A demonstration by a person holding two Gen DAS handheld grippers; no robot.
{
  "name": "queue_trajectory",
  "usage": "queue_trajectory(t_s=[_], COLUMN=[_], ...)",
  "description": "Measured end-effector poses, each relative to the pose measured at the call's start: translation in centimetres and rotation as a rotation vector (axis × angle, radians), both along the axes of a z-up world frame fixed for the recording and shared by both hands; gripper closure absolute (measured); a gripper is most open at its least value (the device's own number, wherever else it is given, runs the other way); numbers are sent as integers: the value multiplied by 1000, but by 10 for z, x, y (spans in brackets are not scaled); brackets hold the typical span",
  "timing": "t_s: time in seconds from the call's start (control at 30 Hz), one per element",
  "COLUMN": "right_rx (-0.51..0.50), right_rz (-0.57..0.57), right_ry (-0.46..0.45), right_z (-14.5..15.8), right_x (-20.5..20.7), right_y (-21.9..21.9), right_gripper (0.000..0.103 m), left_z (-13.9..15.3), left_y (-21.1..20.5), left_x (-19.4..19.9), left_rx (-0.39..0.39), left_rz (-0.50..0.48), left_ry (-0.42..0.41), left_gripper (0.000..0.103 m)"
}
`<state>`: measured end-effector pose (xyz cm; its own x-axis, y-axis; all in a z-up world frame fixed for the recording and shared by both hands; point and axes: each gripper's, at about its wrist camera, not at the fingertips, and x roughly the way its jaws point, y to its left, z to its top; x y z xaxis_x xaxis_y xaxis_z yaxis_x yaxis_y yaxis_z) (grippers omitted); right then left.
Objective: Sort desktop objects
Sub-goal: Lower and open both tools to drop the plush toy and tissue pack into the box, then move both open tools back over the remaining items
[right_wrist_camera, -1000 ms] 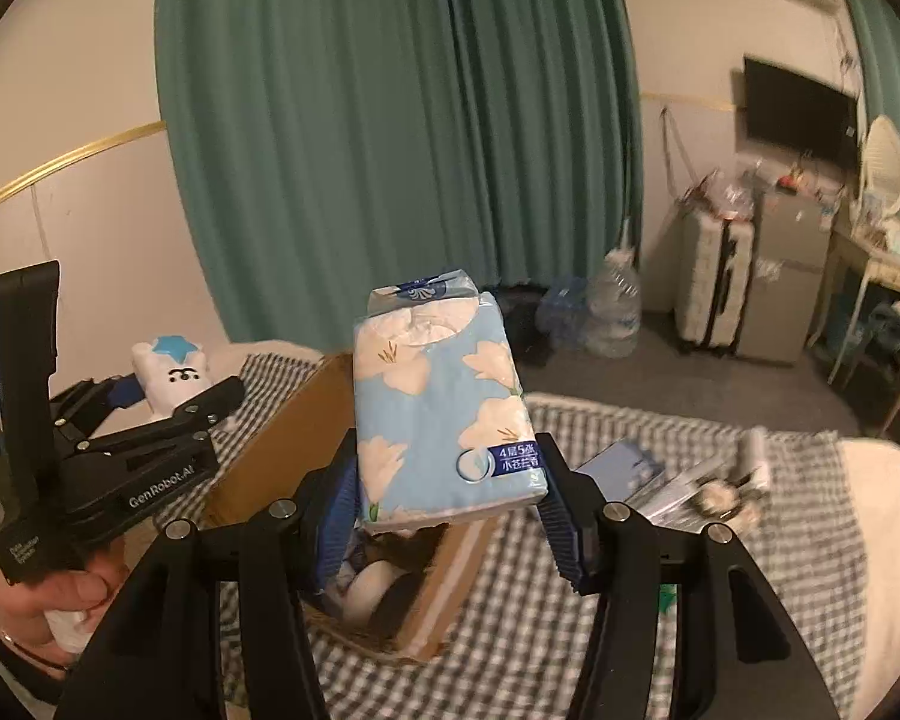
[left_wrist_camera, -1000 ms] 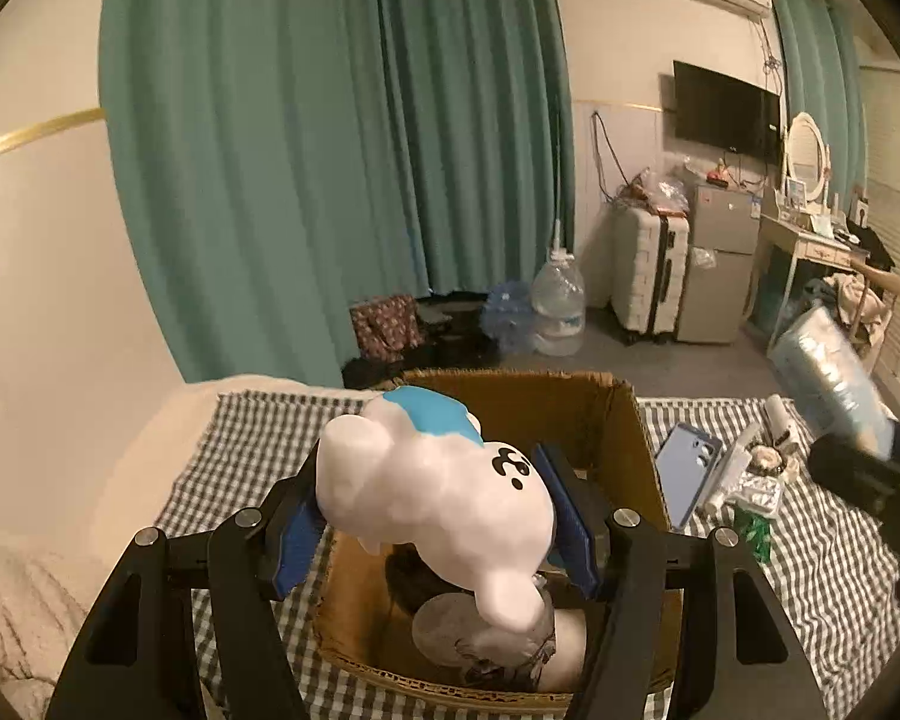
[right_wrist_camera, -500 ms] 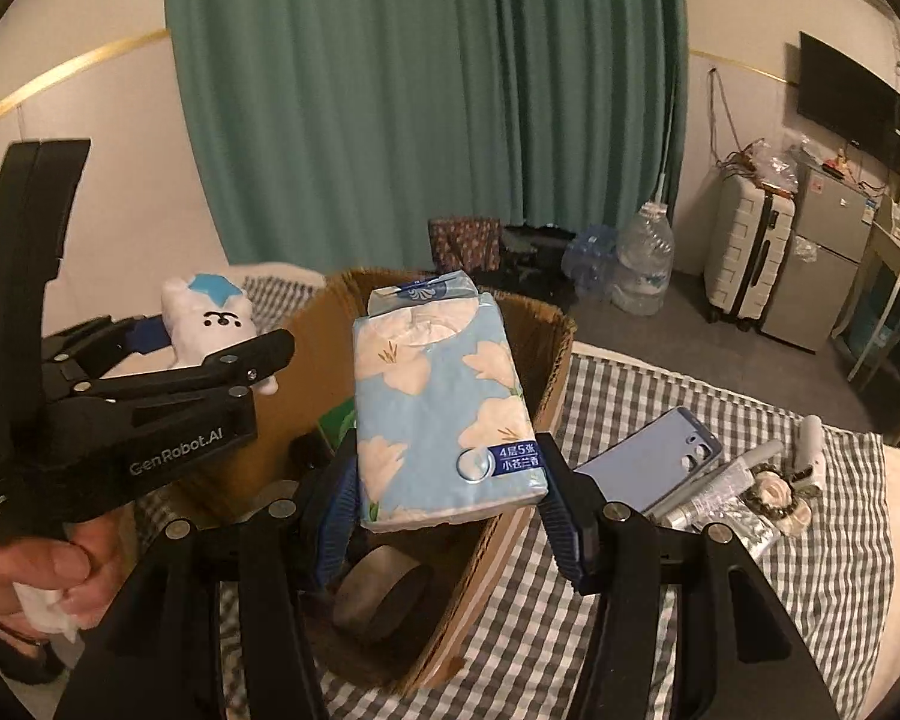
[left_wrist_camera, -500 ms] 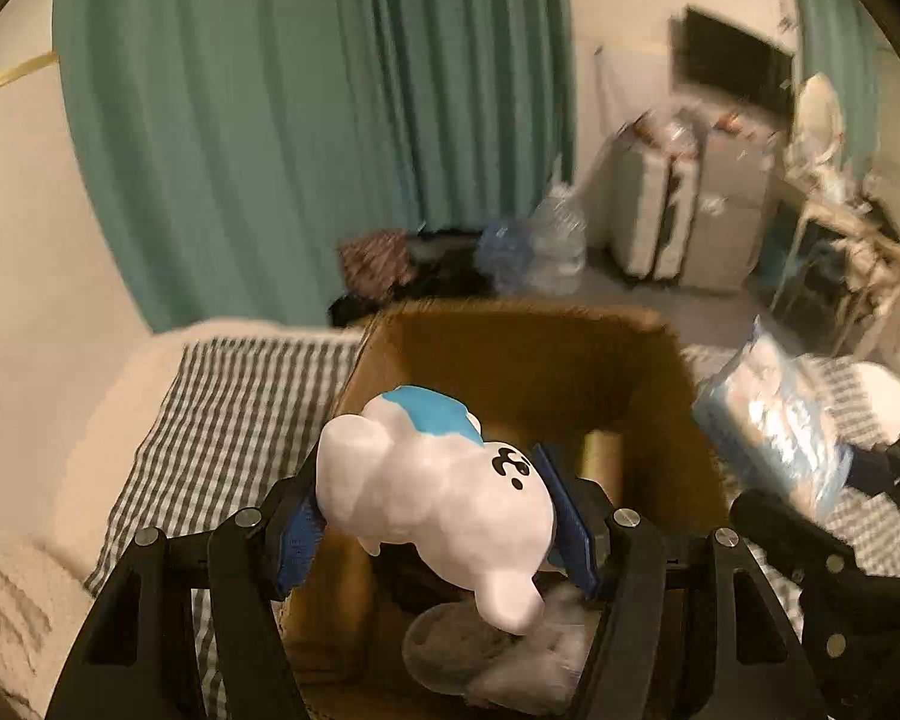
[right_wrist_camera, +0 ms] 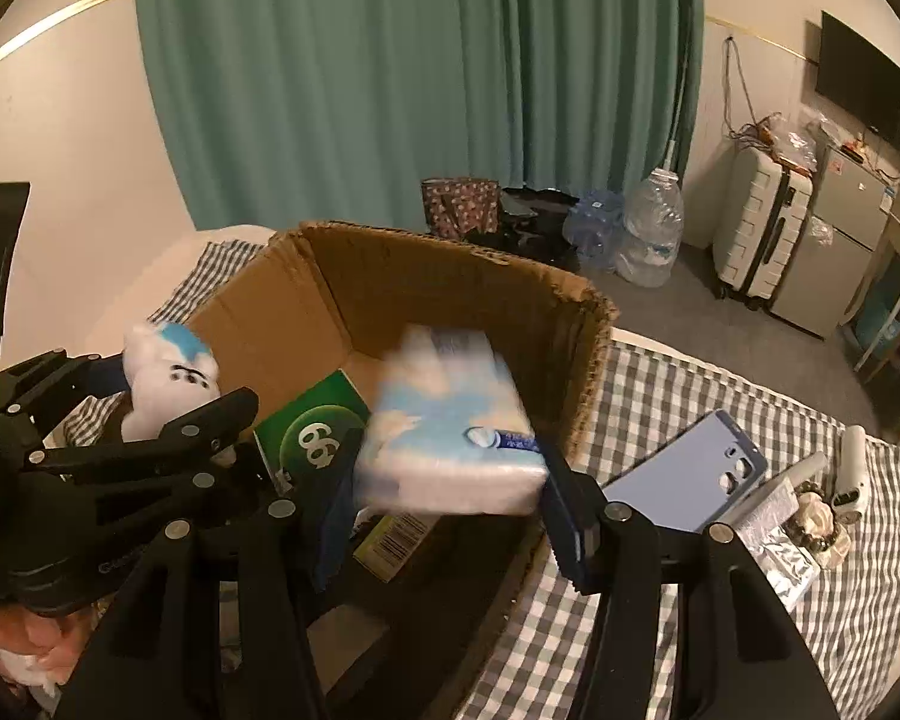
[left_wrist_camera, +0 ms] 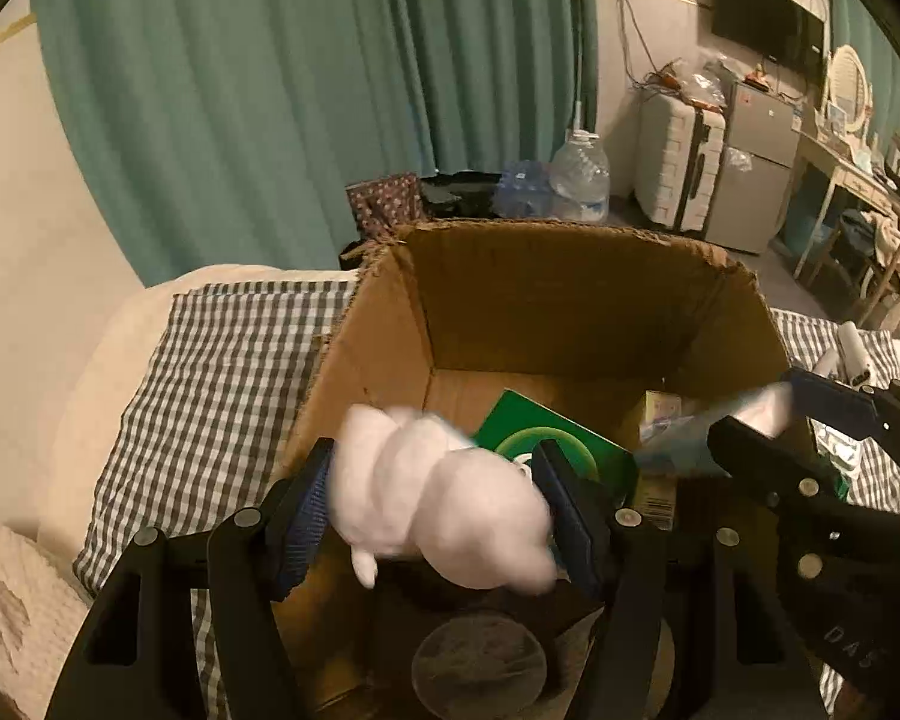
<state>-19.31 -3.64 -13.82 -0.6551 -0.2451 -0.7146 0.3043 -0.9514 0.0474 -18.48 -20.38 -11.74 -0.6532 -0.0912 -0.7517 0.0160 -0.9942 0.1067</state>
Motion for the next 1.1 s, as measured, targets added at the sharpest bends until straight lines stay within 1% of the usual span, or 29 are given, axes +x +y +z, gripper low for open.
queue_trajectory(t_s=[0.07, 0.1, 0.13, 0.23, 0.3, 0.37, 0.47, 0.57, 0.63, 0.67, 0.77, 0.87, 0.97, 1.1], right_rx=[21, 30, 37, 38, 36, 32, 13, -6, -16, -22, -27, -12, -11, -19], right_rz=[9, 13, 9, -9, -27, -50, -100, -154, -183, -196, -226, -259, -285, -319], right_ry=[8, 15, 33, 89, 112, 143, 205, 239, 265, 285, 332, 331, 342, 347], right_z=[2, 4, 7, 20, 30, 42, 64, 87, 102, 110, 129, 142, 152, 156], right_x=[1, 2, 4, 16, 23, 31, 46, 56, 65, 71, 88, 98, 109, 121], right_y=[-5, -6, -6, -1, 5, 14, 31, 46, 59, 65, 83, 102, 124, 152], right_gripper=[38, 29, 25, 22, 22, 22, 13, 10, 2, 0, 0, 0, 0, 0], left_z=[7, 10, 15, 28, 37, 46, 58, 68, 75, 77, 83, 90, 100, 111], left_y=[-2, -3, -5, -7, -6, -3, 6, 21, 31, 36, 52, 64, 73, 89], left_x=[4, 5, 8, 16, 25, 29, 38, 46, 53, 57, 69, 78, 84, 91], left_rx=[3, 3, 10, 19, 24, 27, 12, -11, -26, -31, -33, -24, 13, 41], left_rz=[18, 24, 26, 27, 27, 23, 15, -3, -16, -22, -57, -62, -46, -63], left_ry=[18, 27, 40, 69, 94, 117, 152, 165, 178, 186, 206, 229, 248, 286], left_gripper=[23, 20, 19, 18, 10, 5, 2, 2, 2, 1, 0, 0, 0, 0])
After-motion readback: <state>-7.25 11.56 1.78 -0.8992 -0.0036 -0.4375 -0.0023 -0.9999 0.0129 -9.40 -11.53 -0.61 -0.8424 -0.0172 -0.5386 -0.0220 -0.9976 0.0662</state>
